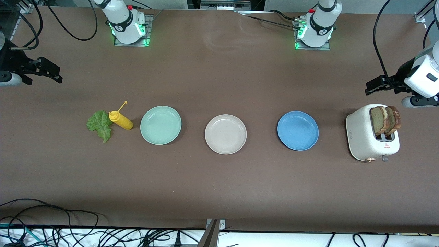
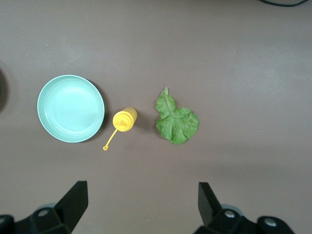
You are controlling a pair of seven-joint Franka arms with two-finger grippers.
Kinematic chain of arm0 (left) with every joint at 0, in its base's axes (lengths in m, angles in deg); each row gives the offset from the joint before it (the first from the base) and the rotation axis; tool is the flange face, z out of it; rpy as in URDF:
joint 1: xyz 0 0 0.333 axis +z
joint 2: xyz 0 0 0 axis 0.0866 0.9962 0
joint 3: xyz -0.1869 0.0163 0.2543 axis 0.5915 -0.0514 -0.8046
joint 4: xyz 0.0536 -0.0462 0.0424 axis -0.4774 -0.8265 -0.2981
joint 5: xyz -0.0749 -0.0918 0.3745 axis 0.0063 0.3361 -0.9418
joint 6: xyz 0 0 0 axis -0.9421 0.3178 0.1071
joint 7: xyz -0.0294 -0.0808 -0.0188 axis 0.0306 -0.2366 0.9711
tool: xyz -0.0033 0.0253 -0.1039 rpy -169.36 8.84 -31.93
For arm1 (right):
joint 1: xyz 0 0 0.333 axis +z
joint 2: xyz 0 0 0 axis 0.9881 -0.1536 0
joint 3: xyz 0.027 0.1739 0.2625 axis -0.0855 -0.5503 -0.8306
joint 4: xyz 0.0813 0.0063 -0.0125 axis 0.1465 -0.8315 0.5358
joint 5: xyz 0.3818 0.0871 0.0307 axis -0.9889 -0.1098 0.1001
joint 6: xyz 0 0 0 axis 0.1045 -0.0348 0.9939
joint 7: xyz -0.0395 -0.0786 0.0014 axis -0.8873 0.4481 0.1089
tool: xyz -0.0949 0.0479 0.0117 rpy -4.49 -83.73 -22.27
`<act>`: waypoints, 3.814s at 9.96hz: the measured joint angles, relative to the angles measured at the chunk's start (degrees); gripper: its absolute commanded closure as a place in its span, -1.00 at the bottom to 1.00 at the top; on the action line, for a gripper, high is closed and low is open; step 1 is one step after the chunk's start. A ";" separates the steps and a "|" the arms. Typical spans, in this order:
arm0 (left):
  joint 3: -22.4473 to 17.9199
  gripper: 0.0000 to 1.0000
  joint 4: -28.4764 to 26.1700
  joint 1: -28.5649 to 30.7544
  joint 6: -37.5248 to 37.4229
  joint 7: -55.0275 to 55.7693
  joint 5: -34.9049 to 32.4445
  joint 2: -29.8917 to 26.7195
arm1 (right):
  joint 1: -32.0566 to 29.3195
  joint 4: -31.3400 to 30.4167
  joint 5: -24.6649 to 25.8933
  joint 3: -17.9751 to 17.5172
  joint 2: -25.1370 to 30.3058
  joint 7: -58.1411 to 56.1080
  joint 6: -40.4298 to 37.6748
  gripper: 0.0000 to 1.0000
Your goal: Make sandwich on beige plate with both arms
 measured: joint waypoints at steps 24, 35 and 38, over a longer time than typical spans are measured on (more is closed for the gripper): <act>-0.05 -1.00 0.00 0.09 0.00 0.00 0.00 0.06 | 0.01 0.00 0.00 -0.02 0.00 0.00 -0.04 -1.00; -0.41 -1.00 -0.34 4.53 6.94 -2.44 -2.17 7.34 | 0.02 -0.01 0.01 -0.04 0.00 0.00 -0.42 -1.00; -0.47 -1.00 -2.28 7.08 13.37 -5.72 -2.25 10.36 | 0.03 -0.01 0.01 -0.04 0.00 0.00 -0.52 -1.00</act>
